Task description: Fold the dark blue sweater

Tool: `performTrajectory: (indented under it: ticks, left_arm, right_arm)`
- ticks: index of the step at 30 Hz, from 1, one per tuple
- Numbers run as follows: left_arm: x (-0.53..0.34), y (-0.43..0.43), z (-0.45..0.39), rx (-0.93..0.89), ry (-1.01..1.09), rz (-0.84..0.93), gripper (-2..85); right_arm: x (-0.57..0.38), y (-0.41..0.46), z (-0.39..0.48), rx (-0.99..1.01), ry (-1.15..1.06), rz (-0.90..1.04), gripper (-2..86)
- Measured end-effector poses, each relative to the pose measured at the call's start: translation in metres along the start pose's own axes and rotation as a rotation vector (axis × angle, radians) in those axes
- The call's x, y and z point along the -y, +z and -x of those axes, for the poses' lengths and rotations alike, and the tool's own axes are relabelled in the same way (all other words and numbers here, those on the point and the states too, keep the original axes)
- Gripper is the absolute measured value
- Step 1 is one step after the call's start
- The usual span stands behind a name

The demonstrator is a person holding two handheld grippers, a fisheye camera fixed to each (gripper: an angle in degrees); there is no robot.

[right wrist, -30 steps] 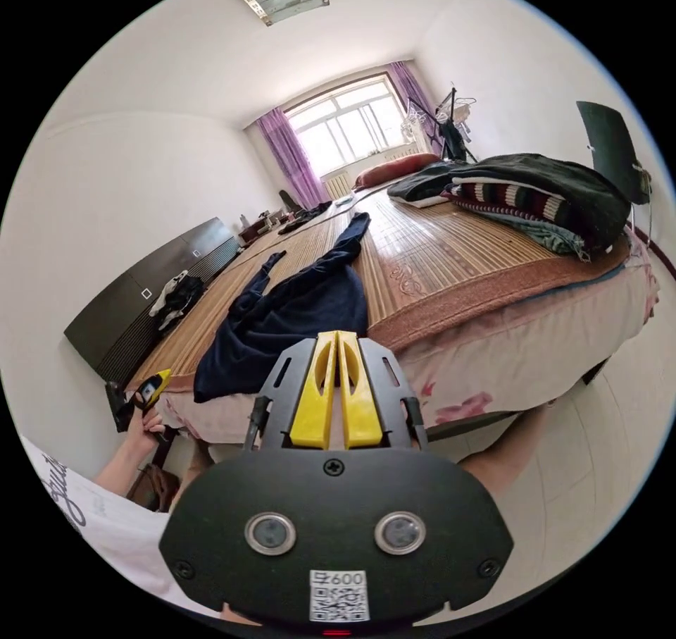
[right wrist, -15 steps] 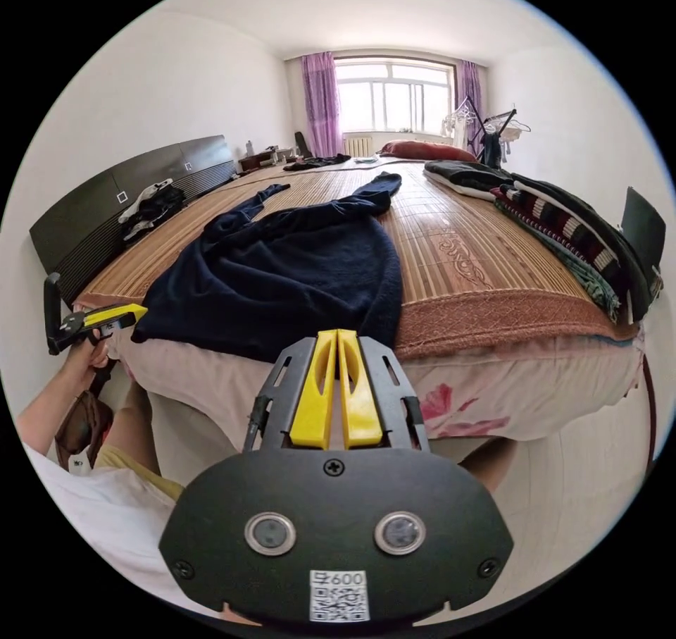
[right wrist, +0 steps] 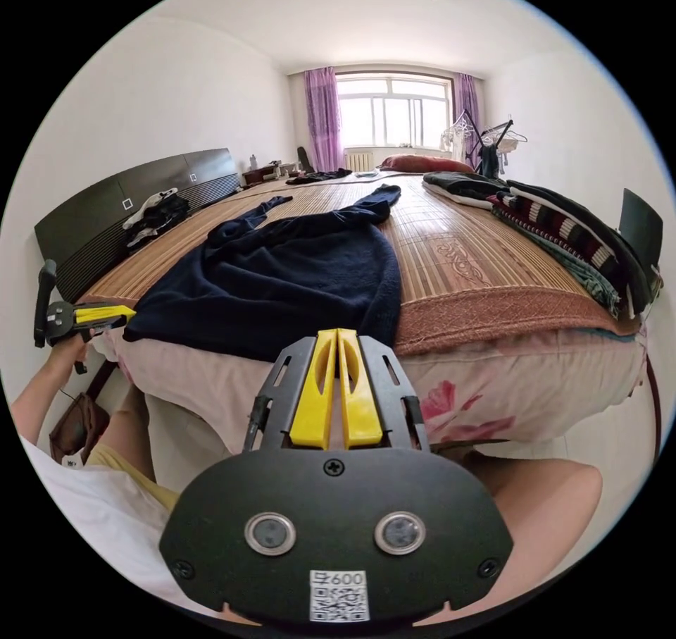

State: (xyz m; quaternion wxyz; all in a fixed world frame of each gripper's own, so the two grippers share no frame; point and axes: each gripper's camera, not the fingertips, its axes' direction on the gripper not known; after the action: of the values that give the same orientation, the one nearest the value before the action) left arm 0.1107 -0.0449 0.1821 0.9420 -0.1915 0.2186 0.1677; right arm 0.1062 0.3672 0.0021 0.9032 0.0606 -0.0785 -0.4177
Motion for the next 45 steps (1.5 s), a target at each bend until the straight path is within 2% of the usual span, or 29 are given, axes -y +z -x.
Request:
performTrajectory:
  ticks: [5,7,10,17,22,27,32,36,39,42,45]
  left_arm:
    - [0.002,0.014,-0.079,0.263,0.162,0.032,0.0]
    - [-0.004,0.018,-0.095,0.305,0.159,0.020,0.0]
    - [-0.015,0.021,-0.093,0.250,0.061,-0.017,0.1]
    - [-0.087,0.022,-0.054,-0.018,-0.293,-0.270,0.2]
    - [-0.115,-0.002,-0.064,0.142,-0.304,-0.393,0.2]
    - [-0.130,0.002,-0.048,0.024,-0.356,-0.389,0.2]
    - [-0.148,0.001,-0.060,0.057,-0.294,-0.395,0.2]
    - [-0.168,-0.021,-0.062,0.025,-0.363,-0.485,0.1]
    - [-0.168,-0.026,-0.059,0.059,-0.437,-0.491,0.1]
    - [-0.151,-0.033,-0.056,0.010,-0.655,-0.580,0.0]
    - [-0.125,-0.030,-0.076,0.048,-0.762,-0.594,0.0]
  right_arm:
    - [-0.011,-0.006,0.005,0.023,-0.014,-0.048,-0.9]
    - [-0.016,-0.008,0.004,0.049,0.017,-0.071,-0.9]
    - [-0.018,-0.012,0.009,0.041,0.033,-0.082,-0.8]
    - [-0.018,-0.022,0.034,-0.044,-0.002,-0.100,-0.9]
    - [-0.012,-0.032,0.034,-0.004,0.023,-0.091,-0.9]
    - [-0.003,-0.042,0.048,-0.036,-0.038,-0.062,-0.9]
    - [0.015,-0.068,0.057,0.004,-0.037,-0.010,-0.9]
    - [0.020,-0.112,0.053,0.112,0.080,-0.175,-0.9]
    - [0.042,-0.116,0.055,-0.029,0.263,-0.110,-0.8]
    - [0.068,-0.114,0.079,0.012,0.431,-0.122,-0.8]
    - [0.086,-0.117,0.128,0.054,0.604,-0.252,-0.8]
